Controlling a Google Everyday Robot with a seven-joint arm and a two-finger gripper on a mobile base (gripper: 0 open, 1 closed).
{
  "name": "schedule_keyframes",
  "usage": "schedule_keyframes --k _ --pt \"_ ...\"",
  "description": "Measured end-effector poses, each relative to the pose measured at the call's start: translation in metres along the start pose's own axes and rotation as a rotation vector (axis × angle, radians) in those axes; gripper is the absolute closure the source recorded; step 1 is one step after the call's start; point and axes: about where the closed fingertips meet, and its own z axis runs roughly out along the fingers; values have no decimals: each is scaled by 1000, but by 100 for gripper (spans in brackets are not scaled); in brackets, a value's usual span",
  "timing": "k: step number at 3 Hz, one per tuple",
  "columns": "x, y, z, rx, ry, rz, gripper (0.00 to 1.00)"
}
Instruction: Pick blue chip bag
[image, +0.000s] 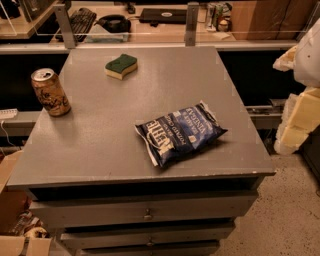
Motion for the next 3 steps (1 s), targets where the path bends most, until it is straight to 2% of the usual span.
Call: schedule_keyframes --k 1,2,3 --pt "0 0 0 0 0 0 0" --pt "-9 -11 6 3 -61 2 0" --pt "-43 -29 34 -11 -156 -10 0"
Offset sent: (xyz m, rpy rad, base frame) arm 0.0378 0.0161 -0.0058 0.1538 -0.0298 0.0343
